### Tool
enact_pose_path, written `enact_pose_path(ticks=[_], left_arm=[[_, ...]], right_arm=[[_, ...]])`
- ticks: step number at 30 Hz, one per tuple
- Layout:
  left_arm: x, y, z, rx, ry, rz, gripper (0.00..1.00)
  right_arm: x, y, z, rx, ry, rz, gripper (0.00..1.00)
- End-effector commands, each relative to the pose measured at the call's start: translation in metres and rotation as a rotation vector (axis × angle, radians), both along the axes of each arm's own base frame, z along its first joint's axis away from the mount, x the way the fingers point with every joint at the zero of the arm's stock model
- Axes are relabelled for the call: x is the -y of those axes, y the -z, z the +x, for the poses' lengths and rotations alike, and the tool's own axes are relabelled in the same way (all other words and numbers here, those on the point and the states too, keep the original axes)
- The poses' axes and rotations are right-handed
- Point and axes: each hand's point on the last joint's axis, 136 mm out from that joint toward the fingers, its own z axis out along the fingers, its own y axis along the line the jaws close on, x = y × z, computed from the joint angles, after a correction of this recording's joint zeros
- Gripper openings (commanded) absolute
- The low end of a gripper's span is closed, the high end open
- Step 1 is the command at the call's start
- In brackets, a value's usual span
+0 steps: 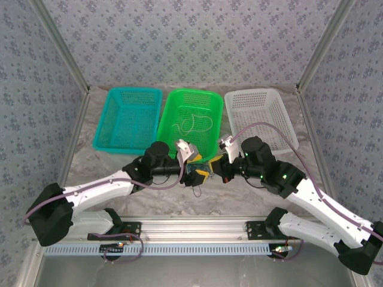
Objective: Untangle the cables
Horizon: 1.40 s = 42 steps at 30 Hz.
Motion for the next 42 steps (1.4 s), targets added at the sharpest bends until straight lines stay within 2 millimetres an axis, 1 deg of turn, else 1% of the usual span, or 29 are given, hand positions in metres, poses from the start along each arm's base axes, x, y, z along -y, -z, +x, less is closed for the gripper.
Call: enact_pose_path(ticks=[1,4,7,10,13,15,17,20,22,24,27,29,32,34,35,37,38,40,42], left_arm=[[0.013,-0.024,0.014,0.077,-0.045,-0.036,0.79],[0.022,-0.018,0.025,0.073,-0.088,0.015,0.74],[0.029,-0.008,0.033,0.067,-0.125,0.070,0.71],[0.032,-0.011,0.035,0.071,-0.135,0.042,0.70],[0.029,-0.020,0.034,0.092,-0.142,-0.006,0.70],[0.025,-0.023,0.033,0.100,-0.152,-0.015,0.72],[0.020,-0.022,0.031,0.105,-0.155,-0.013,0.73],[0.015,-0.016,0.036,0.094,-0.200,0.014,0.72],[0.013,-0.012,0.041,0.083,-0.235,0.033,0.67],[0.014,-0.010,0.044,0.074,-0.243,0.039,0.58],[0.019,-0.005,0.048,0.060,-0.251,0.056,0.35],[0.021,0.004,0.051,0.044,-0.258,0.090,0.25],[0.023,0.014,0.049,0.023,-0.246,0.121,0.16],[0.022,0.013,0.048,0.022,-0.248,0.110,0.10],[0.021,0.011,0.048,0.025,-0.249,0.099,0.06],[0.021,0.004,0.047,0.038,-0.249,0.073,0.01],[0.021,-0.001,0.046,0.042,-0.246,0.058,0.00],[0.021,-0.008,0.045,0.048,-0.245,0.040,0.00],[0.021,-0.012,0.044,0.049,-0.240,0.029,0.00]], right_arm=[[-0.004,-0.023,-0.003,0.014,-0.020,0.070,0.00],[-0.006,-0.024,-0.006,0.001,-0.032,0.080,0.00],[-0.007,-0.027,-0.009,-0.004,-0.050,0.086,0.00],[-0.005,-0.025,-0.013,-0.011,-0.065,0.063,0.00],[0.006,-0.020,-0.007,-0.003,-0.004,0.016,0.00],[0.011,-0.020,-0.003,0.006,0.029,0.008,0.00],[0.014,-0.024,0.000,0.021,0.047,0.019,0.00],[0.009,-0.036,0.000,0.039,0.026,0.063,0.00],[0.004,-0.042,-0.004,0.034,-0.008,0.083,0.00],[-0.001,-0.043,-0.007,0.018,-0.038,0.089,0.00],[-0.002,-0.045,-0.009,0.012,-0.044,0.085,0.00],[0.003,-0.050,-0.007,0.034,-0.022,0.077,0.00],[0.015,-0.062,-0.003,0.068,0.024,0.057,0.01],[0.020,-0.065,-0.002,0.065,0.036,0.047,0.03],[0.022,-0.062,-0.003,0.046,0.039,0.030,0.04],[0.023,-0.056,-0.001,0.018,0.047,0.015,0.05],[0.023,-0.052,0.000,0.001,0.051,0.010,0.08],[0.022,-0.047,0.001,-0.020,0.057,0.003,0.15],[0.022,-0.045,0.003,-0.027,0.062,0.002,0.19]])
